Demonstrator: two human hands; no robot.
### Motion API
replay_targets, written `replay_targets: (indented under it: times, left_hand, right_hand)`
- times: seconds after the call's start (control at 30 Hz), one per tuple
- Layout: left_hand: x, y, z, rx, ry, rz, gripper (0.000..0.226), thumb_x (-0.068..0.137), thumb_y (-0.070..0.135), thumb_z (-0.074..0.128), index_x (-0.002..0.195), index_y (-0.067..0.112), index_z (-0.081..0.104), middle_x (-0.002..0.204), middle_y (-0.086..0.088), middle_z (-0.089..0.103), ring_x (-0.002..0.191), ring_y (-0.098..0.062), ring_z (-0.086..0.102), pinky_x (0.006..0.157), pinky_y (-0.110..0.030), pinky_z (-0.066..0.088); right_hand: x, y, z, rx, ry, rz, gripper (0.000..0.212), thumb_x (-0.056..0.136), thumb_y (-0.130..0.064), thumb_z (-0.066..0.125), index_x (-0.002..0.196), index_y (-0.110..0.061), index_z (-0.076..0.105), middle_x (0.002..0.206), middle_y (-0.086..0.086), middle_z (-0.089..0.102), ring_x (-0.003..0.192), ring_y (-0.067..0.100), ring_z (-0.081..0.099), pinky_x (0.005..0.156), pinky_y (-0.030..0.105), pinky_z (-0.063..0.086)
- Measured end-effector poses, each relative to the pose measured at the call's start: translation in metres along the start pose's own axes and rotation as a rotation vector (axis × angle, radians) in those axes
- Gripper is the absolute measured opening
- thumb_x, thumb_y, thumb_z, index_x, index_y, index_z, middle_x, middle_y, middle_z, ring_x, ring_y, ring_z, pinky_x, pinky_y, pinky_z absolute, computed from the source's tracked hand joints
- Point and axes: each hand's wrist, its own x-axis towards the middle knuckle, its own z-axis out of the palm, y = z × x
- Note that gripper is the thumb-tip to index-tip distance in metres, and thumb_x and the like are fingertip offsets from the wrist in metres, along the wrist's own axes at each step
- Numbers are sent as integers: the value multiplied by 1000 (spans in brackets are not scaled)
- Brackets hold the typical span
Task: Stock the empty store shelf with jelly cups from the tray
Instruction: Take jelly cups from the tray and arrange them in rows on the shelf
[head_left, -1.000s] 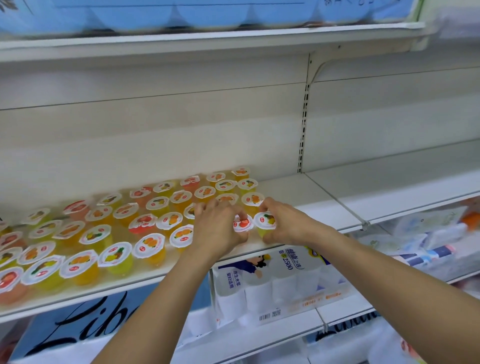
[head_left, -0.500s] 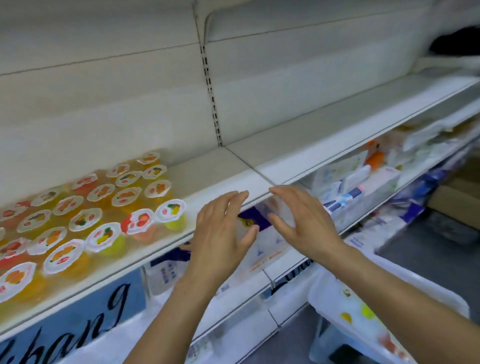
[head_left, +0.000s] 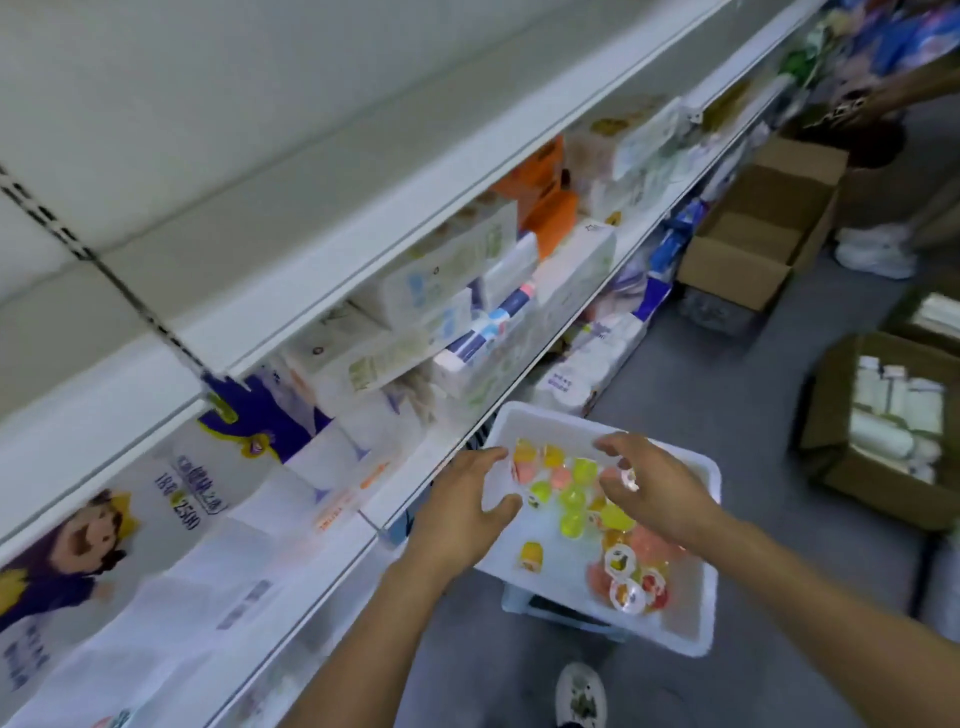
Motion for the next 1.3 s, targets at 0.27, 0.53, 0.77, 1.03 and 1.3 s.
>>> replay_targets:
  times: [0.27,0.53,0.77,1.03,1.3]
  left_hand:
    - [58,-38,104,-110,-303,-339,50,90,40,63,134,24,48,130,-2,56,115,-17,54,96,-29,44]
    - [111,-98,201,-27,-484,-499,55,91,39,60,139,20,41,133,-9,53,120,-24,52,96,-29,40]
    - [132,-136,268,182,-520,-596,71,86,44,62,138,10,27,130,-12,51,121,-34,48,94,-39,42]
    - [134,-129,286,289,-488,-484,64,86,31,65,131,6,27,122,-12,49,108,-33,58,81,-37,46]
    - [124,-79,195,-249,-267,-597,41,80,34,68,111,19,45,90,-1,59,80,-20,58,70,-32,46]
  right_hand:
    - [35,97,81,-226,-429,86,50,89,-32,60,136,-24,45,139,-1,48,122,19,50,94,27,42]
    - [77,166,148,-610,-467,139,68,86,-12,54,147,-14,24,150,14,29,139,36,26,105,43,37]
    - [103,196,180,-754,-395,4,58,89,-12,47,144,-12,29,144,11,36,130,32,36,104,41,34]
    - [114,194,178,-708,-342,10,53,86,-31,61,133,-14,42,135,6,43,126,26,39,99,37,36]
    - [99,128,127,-428,-234,107,61,76,-54,58,124,-18,46,111,0,61,103,23,58,87,35,39]
